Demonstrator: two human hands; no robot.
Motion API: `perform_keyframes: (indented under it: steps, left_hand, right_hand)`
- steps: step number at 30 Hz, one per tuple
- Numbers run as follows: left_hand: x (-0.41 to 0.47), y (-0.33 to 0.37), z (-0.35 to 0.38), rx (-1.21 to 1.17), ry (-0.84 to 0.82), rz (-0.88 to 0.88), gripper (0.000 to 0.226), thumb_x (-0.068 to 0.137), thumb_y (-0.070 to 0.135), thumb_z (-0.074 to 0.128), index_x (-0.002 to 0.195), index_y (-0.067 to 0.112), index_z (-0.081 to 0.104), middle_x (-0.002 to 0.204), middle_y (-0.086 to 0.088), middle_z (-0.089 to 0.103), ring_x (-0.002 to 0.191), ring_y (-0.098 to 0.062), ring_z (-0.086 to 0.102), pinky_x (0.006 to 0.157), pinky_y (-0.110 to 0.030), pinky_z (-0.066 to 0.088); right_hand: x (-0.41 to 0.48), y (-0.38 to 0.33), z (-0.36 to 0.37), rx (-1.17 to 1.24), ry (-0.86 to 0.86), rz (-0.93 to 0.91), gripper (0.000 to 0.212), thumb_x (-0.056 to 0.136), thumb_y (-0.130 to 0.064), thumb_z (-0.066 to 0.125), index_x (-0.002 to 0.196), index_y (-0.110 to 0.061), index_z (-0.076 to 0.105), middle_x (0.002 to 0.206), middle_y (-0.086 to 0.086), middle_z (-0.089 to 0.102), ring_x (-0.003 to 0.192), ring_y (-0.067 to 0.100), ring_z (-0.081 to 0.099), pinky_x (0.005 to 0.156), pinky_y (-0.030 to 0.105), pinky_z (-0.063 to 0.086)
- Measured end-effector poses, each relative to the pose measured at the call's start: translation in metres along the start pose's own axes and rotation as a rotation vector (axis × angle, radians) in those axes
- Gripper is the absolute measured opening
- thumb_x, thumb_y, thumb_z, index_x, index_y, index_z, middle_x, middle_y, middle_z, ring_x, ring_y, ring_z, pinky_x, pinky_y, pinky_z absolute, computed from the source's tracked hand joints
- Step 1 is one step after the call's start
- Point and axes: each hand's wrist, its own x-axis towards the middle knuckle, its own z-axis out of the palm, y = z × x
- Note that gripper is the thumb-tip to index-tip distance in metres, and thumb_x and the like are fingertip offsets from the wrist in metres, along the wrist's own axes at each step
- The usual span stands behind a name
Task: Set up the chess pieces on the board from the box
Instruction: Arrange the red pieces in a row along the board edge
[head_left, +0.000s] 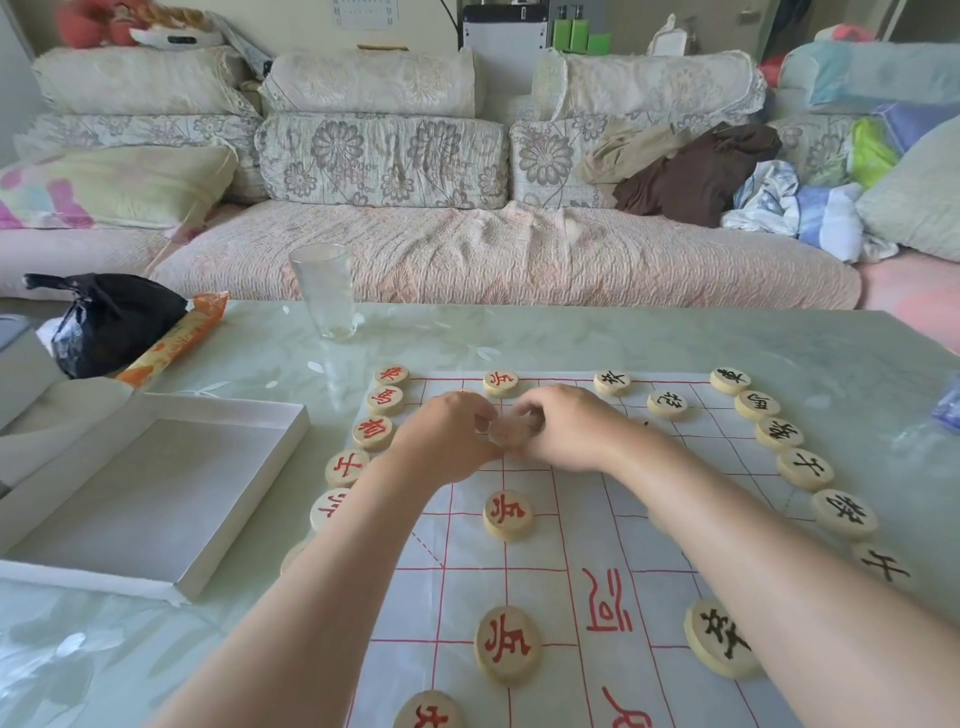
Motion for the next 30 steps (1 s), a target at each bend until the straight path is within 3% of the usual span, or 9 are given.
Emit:
perform_keyframes:
  steps: [3, 8, 13, 20, 23, 28, 30]
  left_hand:
    - [-0.002, -0.002, -0.003, 0.002, -0.008, 0.001, 0.045, 0.077, 0.03, 0.076, 0.12, 0.027, 0.063, 0.112, 0.011, 0.066, 0.092, -0.01, 0.058, 0.084, -0.026, 0.05]
    - [-0.005, -0.002, -0.003, -0.005, 0.003, 0.014, 0.043, 0.078, 0.035, 0.076, 0.118, 0.025, 0.064, 0.11, 0.011, 0.066, 0.088, -0.012, 0.059, 0.082, -0.028, 0.051]
    - [-0.007, 0.0, -0.001, -0.005, 0.02, 0.014, 0.043, 0.077, 0.04, 0.076, 0.116, 0.024, 0.064, 0.109, 0.01, 0.065, 0.093, -0.014, 0.061, 0.085, -0.033, 0.052]
    - [-0.007, 0.0, 0.0, -0.012, 0.026, 0.006, 0.041, 0.075, 0.044, 0.076, 0.109, 0.025, 0.065, 0.102, 0.01, 0.065, 0.091, -0.013, 0.06, 0.082, -0.033, 0.052]
    - [-0.007, 0.001, 0.0, -0.016, 0.023, 0.003, 0.043, 0.074, 0.045, 0.077, 0.11, 0.025, 0.064, 0.103, 0.01, 0.065, 0.09, -0.014, 0.06, 0.081, -0.033, 0.052]
    - [-0.004, -0.002, -0.012, 0.036, 0.045, 0.012, 0.044, 0.084, 0.039, 0.067, 0.122, 0.025, 0.052, 0.104, 0.012, 0.063, 0.079, -0.012, 0.053, 0.068, -0.027, 0.043]
    - [0.001, -0.006, -0.022, 0.023, 0.101, 0.012, 0.037, 0.088, 0.033, 0.062, 0.122, 0.023, 0.052, 0.102, 0.011, 0.063, 0.077, -0.012, 0.053, 0.067, -0.026, 0.041]
  right_hand:
    - [-0.001, 0.001, -0.003, 0.02, -0.007, -0.022, 0.058, 0.079, -0.049, 0.071, 0.132, -0.032, 0.057, 0.099, -0.018, 0.059, 0.093, 0.008, 0.058, 0.077, 0.022, 0.042]
    - [-0.003, -0.005, 0.001, -0.022, 0.001, -0.013, 0.04, 0.077, -0.057, 0.071, 0.109, -0.036, 0.063, 0.095, -0.016, 0.061, 0.092, 0.011, 0.06, 0.078, 0.027, 0.048]
    - [-0.003, -0.009, 0.005, -0.064, 0.009, -0.023, 0.048, 0.076, -0.058, 0.072, 0.117, -0.035, 0.061, 0.112, -0.008, 0.06, 0.103, 0.016, 0.058, 0.084, 0.029, 0.047]
    - [-0.004, -0.009, 0.003, -0.079, -0.002, -0.032, 0.038, 0.08, -0.05, 0.07, 0.114, -0.036, 0.063, 0.109, -0.009, 0.059, 0.105, 0.016, 0.058, 0.088, 0.03, 0.048]
    - [-0.004, -0.009, 0.004, -0.083, -0.012, -0.028, 0.042, 0.081, -0.049, 0.069, 0.12, -0.036, 0.059, 0.111, -0.01, 0.054, 0.109, 0.016, 0.056, 0.088, 0.029, 0.047]
    - [-0.006, -0.008, 0.0, -0.107, 0.01, -0.013, 0.067, 0.077, -0.061, 0.066, 0.136, -0.035, 0.048, 0.129, -0.007, 0.049, 0.118, 0.015, 0.053, 0.097, 0.034, 0.045]
    - [-0.006, -0.008, -0.006, -0.043, 0.032, -0.011, 0.063, 0.079, -0.062, 0.064, 0.136, -0.039, 0.049, 0.128, -0.01, 0.047, 0.117, 0.014, 0.052, 0.096, 0.033, 0.044]
